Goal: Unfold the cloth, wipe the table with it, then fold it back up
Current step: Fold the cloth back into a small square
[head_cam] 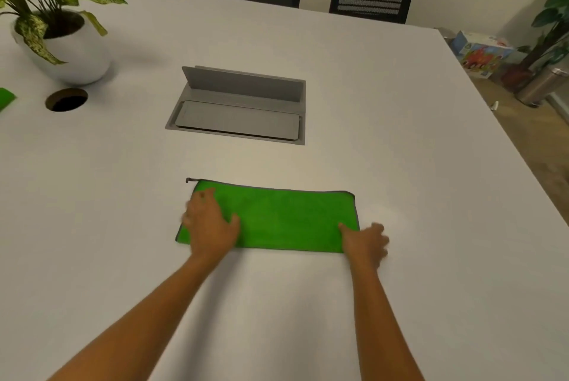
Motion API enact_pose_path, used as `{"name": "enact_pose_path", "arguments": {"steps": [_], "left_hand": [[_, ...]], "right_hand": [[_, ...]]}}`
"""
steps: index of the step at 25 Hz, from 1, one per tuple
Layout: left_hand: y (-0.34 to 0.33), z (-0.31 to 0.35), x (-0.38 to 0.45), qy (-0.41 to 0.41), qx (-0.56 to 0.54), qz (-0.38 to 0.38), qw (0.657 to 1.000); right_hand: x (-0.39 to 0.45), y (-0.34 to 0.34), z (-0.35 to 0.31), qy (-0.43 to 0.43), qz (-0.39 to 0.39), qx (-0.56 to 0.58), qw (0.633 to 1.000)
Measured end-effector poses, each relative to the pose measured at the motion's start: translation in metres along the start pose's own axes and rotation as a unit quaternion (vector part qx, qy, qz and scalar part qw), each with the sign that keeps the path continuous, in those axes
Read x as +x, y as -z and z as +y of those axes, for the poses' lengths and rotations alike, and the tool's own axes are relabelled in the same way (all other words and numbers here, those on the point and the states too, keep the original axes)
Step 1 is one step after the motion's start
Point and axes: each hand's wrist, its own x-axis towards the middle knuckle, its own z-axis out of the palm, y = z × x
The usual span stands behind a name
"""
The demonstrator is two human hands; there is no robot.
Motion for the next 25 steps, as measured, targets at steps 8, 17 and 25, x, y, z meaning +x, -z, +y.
{"name": "enact_pose_path", "arguments": {"steps": [8, 17, 25], "left_hand": [[-0.081, 0.151, -0.029, -0.07, -0.223, -0.231, 0.945], [-0.117, 0.193, 0.0, -0.043, -0.063, -0.247, 0.966], [-0.011, 0.102, 0.085, 0.001, -0.245, -0.208, 0.947]], "right_hand": [[-0.028, -0.019, 0.031, -0.05, -0.021, 0.184, 0.981], [-0.07, -0.035, 0.022, 0.074, -0.041, 0.442, 0.893], [-0.127, -0.094, -0.014, 0.403, -0.051, 0.195, 0.893]]}}
